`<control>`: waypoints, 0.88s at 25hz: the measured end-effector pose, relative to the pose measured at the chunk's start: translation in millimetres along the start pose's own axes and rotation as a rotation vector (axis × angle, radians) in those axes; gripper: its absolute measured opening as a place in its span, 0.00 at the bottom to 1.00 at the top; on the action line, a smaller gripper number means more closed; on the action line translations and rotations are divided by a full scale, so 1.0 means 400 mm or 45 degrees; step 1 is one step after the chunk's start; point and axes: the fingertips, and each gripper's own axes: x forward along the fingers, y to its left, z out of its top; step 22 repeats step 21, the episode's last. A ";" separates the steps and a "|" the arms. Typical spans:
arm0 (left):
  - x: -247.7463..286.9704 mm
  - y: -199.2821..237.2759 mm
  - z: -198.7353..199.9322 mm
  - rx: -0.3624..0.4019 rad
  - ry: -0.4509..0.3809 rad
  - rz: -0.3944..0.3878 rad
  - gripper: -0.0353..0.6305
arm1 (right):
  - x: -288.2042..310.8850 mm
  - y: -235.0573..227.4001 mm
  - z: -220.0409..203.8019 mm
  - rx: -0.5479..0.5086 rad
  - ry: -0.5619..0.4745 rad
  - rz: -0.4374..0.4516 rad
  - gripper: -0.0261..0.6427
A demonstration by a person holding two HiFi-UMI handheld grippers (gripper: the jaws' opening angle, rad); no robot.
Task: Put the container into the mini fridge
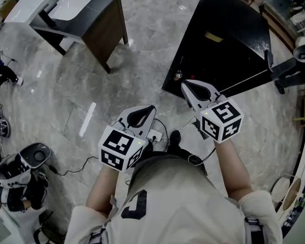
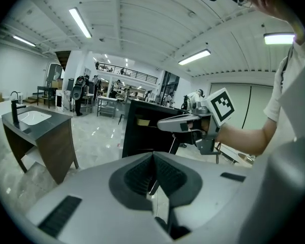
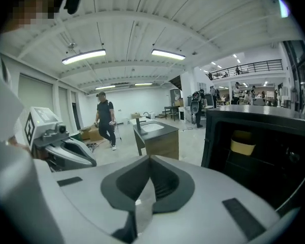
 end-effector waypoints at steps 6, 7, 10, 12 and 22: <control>0.004 -0.038 -0.028 0.004 0.039 -0.182 0.14 | -0.127 0.075 -0.038 0.148 -0.048 -0.076 0.08; 0.009 -0.056 -0.031 0.008 0.047 -0.209 0.14 | -0.159 0.081 -0.048 0.165 -0.050 -0.094 0.08; 0.023 -0.113 -0.031 0.072 0.065 -0.266 0.14 | -0.254 0.087 -0.071 0.211 -0.070 -0.159 0.08; 0.028 -0.139 -0.030 0.123 0.068 -0.279 0.14 | -0.298 0.090 -0.079 0.222 -0.092 -0.186 0.08; 0.000 -0.229 -0.020 0.060 -0.007 -0.230 0.14 | -0.422 0.136 -0.033 0.145 -0.232 -0.075 0.08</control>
